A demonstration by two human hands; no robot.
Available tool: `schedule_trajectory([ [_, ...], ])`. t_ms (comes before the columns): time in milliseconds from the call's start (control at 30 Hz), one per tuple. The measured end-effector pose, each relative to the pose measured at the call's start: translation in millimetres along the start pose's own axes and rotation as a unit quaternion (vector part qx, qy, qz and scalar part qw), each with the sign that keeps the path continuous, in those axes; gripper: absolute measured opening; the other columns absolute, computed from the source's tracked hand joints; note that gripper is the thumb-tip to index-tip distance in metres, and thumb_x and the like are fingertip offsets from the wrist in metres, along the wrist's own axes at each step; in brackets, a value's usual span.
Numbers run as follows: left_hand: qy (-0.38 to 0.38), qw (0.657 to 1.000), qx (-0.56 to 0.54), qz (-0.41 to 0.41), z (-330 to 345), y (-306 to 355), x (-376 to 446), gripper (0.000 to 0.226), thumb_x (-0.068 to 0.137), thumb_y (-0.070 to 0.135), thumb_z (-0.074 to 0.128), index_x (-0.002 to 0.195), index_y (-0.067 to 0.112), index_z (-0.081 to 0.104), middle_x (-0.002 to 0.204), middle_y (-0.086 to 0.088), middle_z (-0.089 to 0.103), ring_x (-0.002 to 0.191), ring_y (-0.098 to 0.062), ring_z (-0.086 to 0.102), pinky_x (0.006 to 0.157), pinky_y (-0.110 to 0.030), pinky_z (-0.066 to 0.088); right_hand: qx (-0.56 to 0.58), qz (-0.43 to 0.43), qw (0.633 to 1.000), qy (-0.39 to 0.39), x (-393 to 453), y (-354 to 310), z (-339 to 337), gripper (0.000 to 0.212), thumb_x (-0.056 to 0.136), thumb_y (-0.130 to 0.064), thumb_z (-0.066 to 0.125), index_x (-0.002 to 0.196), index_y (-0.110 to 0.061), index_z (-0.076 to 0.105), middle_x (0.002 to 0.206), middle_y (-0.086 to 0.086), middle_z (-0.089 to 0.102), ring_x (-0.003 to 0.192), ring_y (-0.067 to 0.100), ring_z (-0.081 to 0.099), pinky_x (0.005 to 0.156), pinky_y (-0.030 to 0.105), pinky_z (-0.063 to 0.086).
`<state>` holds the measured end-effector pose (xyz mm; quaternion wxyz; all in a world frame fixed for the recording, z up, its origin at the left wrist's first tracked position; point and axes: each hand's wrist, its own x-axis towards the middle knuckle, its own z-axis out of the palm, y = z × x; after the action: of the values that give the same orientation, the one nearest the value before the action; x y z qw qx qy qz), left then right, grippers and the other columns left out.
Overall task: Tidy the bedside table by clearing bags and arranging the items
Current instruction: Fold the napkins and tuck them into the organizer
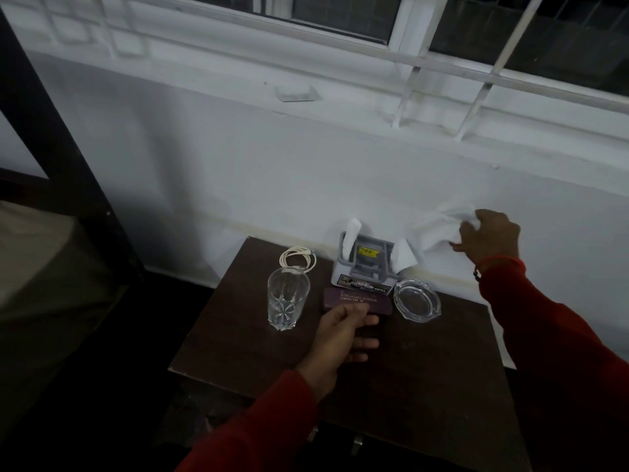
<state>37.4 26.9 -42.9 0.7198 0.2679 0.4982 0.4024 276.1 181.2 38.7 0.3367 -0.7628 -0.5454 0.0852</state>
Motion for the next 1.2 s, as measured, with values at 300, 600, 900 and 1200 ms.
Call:
schedule_trajectory([
  [300, -0.003, 1.0, 0.007, -0.008, -1, 0, -1, 0.024, 0.101, 0.033, 0.055, 0.12, 0.022, 0.064, 0.113, 0.003, 0.077, 0.085, -0.02, 0.071, 0.061, -0.026, 0.051, 0.037, -0.066, 0.997, -0.036, -8, -53, 18, 0.031, 0.093, -0.014, 0.059, 0.113, 0.009, 0.062, 0.115, 0.026, 0.063, 0.088, 0.031, 0.071, 0.049, 0.0, 0.041],
  [600, -0.011, 1.0, 0.012, -0.015, -4, -1, 2, 0.024, 0.1, 0.035, 0.057, 0.119, 0.024, 0.065, 0.112, 0.005, 0.077, 0.084, -0.019, 0.071, 0.063, -0.027, 0.051, 0.097, 0.015, 0.989, -0.107, -11, -36, 60, 0.047, 0.089, -0.005, 0.065, 0.134, 0.004, 0.053, 0.136, 0.014, 0.052, 0.088, 0.029, 0.067, 0.052, 0.031, 0.061],
  [900, -0.012, 1.0, 0.022, -0.016, -4, -3, 3, 0.023, 0.099, 0.034, 0.058, 0.119, 0.024, 0.064, 0.113, 0.005, 0.076, 0.084, -0.018, 0.071, 0.062, -0.027, 0.051, -0.016, -0.2, 0.977, -0.073, -1, -29, 55, 0.015, 0.093, -0.004, 0.058, 0.101, -0.005, 0.07, 0.09, 0.019, 0.072, 0.074, 0.04, 0.069, 0.071, 0.039, 0.052],
  [1200, -0.015, 0.999, 0.028, -0.02, -3, -3, 3, 0.026, 0.098, 0.036, 0.059, 0.12, 0.023, 0.064, 0.114, 0.005, 0.076, 0.084, -0.018, 0.07, 0.062, -0.026, 0.051, -0.109, -0.243, 0.955, -0.13, 11, -45, 61, 0.017, 0.094, -0.013, 0.056, 0.097, -0.025, 0.067, 0.091, 0.014, 0.071, 0.086, 0.037, 0.066, 0.075, 0.045, 0.055],
])
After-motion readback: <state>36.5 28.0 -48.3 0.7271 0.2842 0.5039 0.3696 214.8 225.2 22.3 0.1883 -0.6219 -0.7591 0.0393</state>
